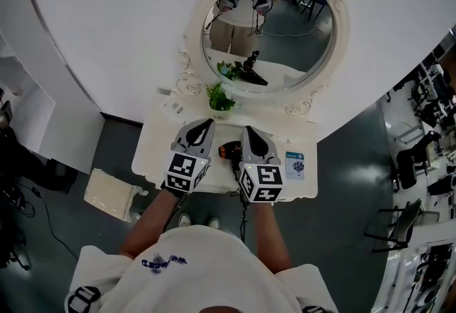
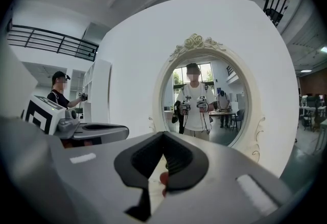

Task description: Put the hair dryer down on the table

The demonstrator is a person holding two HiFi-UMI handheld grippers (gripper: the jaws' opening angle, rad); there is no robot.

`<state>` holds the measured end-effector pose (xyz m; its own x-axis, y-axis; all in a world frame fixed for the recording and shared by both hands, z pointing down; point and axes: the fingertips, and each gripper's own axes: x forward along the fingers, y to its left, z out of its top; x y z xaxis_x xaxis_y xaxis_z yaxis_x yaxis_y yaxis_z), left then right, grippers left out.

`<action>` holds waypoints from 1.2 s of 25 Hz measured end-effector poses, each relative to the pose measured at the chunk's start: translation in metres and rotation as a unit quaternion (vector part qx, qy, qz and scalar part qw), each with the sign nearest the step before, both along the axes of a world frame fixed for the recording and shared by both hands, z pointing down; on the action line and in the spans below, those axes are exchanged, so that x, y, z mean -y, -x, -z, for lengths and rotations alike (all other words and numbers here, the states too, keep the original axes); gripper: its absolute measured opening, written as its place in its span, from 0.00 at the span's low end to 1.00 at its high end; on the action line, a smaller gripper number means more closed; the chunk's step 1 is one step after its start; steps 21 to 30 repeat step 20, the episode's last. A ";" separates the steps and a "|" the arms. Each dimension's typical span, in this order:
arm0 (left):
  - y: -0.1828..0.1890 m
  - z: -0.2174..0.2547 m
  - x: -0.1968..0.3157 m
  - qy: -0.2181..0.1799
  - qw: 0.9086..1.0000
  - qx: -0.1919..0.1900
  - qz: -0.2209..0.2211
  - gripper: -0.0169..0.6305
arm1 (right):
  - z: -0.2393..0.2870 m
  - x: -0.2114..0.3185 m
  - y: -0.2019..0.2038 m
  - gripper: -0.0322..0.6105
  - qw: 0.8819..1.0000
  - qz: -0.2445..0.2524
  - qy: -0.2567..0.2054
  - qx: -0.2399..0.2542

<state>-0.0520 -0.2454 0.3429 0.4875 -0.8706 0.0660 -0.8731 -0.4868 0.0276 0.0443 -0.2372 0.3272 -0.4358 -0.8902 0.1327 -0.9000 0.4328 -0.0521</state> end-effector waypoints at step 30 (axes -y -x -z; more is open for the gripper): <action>-0.001 -0.005 -0.002 0.005 1.000 -0.003 -0.005 0.04 | -0.002 0.003 0.011 0.07 1.000 0.004 -0.005 -0.018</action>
